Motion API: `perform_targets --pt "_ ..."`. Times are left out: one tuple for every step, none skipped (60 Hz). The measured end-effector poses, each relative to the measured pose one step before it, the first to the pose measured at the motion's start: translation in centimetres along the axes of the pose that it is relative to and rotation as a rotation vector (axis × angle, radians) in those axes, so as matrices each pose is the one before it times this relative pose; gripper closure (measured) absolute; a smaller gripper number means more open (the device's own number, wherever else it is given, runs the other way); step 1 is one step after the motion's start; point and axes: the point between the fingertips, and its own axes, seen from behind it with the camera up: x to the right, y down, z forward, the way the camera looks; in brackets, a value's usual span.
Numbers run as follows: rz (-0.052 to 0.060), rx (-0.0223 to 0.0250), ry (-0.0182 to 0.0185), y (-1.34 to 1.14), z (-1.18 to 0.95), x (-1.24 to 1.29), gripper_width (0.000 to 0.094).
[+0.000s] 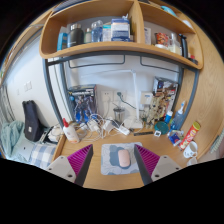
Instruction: Arrange mouse
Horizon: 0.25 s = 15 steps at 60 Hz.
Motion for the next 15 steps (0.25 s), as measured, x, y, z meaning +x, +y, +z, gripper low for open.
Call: perform_targets --pt "-0.0029 -0.00013 -0.0005 0.081 -0.113 -0.118 0.012" --pt "-0.0013 -0.00002 -0.00089 0.087 -0.105 -0.118 0.0121" --pt "0.0001 0.00102 -0.00137 0.131 -0.04 -0.148 0.0118" --pt "-0.0002 0.00056 -0.00263 0.047 -0.066 -0.133 0.0118" --pt "0.0001 0.00113 -0.00242 0.025 -0.066 -0.153 0.0118" --pt "-0.0001 0.00169 -0.00221 0.001 -0.079 -0.121 0.0119" --pt "-0.0004 0.00234 -0.00104 -0.004 -0.05 -0.105 0.0119" --pt "-0.001 0.0027 0.00015 0.007 -0.046 -0.073 0.0116" --pt "-0.0014 0.00248 0.001 -0.019 -0.029 -0.031 0.0114" --pt "-0.0009 0.00084 0.00165 -0.005 -0.028 -0.016 0.0115" --pt "-0.0007 0.00001 0.0009 -0.003 -0.053 -0.03 0.0115" --pt "-0.0022 -0.00021 0.0003 0.068 -0.027 -0.042 0.0115" --pt "-0.003 0.00045 0.00049 0.052 0.009 -0.074 0.0116" --pt "-0.0021 -0.00129 -0.00101 0.046 0.013 -0.094 0.0118" --pt "-0.0006 -0.00392 -0.00267 0.063 0.002 -0.146 0.012"
